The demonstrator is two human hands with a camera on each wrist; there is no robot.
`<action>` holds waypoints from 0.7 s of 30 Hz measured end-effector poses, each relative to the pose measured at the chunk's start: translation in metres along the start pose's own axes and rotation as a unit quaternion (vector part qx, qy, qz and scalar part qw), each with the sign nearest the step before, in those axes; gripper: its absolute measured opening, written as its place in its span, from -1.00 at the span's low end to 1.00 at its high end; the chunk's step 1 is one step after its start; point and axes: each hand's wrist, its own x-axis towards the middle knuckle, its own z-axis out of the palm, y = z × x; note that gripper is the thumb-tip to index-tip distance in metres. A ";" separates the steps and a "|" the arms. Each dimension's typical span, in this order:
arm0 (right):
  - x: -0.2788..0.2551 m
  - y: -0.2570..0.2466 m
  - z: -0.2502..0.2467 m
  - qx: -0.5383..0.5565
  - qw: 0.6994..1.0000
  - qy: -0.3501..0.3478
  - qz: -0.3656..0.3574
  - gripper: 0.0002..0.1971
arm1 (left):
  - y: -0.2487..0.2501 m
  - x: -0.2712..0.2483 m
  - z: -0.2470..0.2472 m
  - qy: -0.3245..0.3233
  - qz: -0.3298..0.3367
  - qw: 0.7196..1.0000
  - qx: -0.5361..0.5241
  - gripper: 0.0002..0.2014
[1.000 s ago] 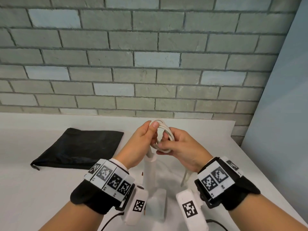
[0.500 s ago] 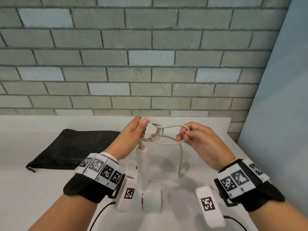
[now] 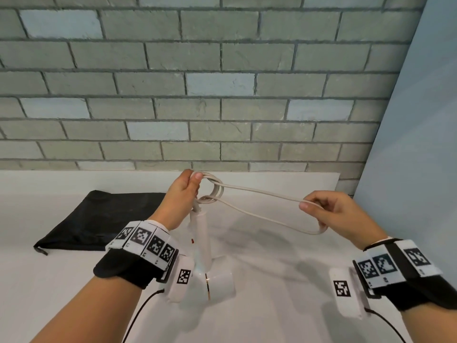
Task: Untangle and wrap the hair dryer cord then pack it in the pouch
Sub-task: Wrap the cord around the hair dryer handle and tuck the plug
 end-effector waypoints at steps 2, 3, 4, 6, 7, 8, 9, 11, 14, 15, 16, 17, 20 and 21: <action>0.001 0.002 0.001 -0.017 1.000 0.021 0.010 -0.84 | 0.000 0.001 0.002 0.006 -0.003 1.000 0.006 -0.73; 0.002 0.004 0.001 -0.003 0.999 0.030 0.024 -0.80 | 0.000 0.002 0.002 0.011 -0.003 1.000 0.009 -0.74; 0.002 0.007 0.000 0.038 0.998 0.033 0.041 -0.76 | 0.000 0.002 0.002 0.017 -0.004 1.000 0.012 -0.74; 0.000 0.014 -0.005 0.178 0.981 0.022 0.074 -0.66 | -0.001 0.004 -0.001 0.033 -0.007 0.999 0.010 -0.74; -0.001 0.015 -0.006 0.238 0.968 0.007 0.082 -0.60 | -0.002 0.004 -0.001 0.041 -0.008 0.999 0.007 -0.74; -0.002 0.019 -0.007 0.269 0.960 -0.005 0.082 -0.53 | -0.002 0.004 -0.002 0.046 -0.008 0.999 0.006 -0.74; -0.003 0.021 -0.006 0.275 0.958 -0.005 0.080 -0.48 | -0.002 0.005 -0.002 0.051 -0.009 0.999 0.009 -0.74; -0.002 0.024 -0.004 0.236 0.969 0.033 0.070 -0.55 | -0.004 0.005 -0.003 0.057 -0.015 0.998 0.014 -0.72; 0.002 0.030 -0.002 0.158 0.979 0.109 0.062 -0.79 | -0.004 0.005 -0.006 0.059 -0.025 0.998 0.010 -0.72; 0.003 0.033 -0.002 0.118 0.984 0.128 0.049 -0.77 | -0.004 0.005 -0.007 0.057 -0.026 0.998 0.009 -0.72; 0.005 0.037 -0.001 0.071 0.987 0.139 0.029 -0.76 | -0.003 0.004 -0.007 0.056 -0.026 0.998 0.005 -0.72; 0.006 0.039 0.001 0.027 0.990 0.139 0.011 -0.76 | -0.003 0.003 -0.008 0.057 -0.026 0.998 -0.002 -0.72; 0.006 0.048 0.014 -0.163 0.982 0.092 -0.005 -0.81 | 0.000 -0.002 -0.009 0.056 -0.029 0.998 -0.011 -0.71; 0.006 0.049 0.019 -0.265 0.960 0.091 -0.013 -0.79 | 0.001 -0.004 -0.010 0.055 -0.027 0.998 -0.013 -0.71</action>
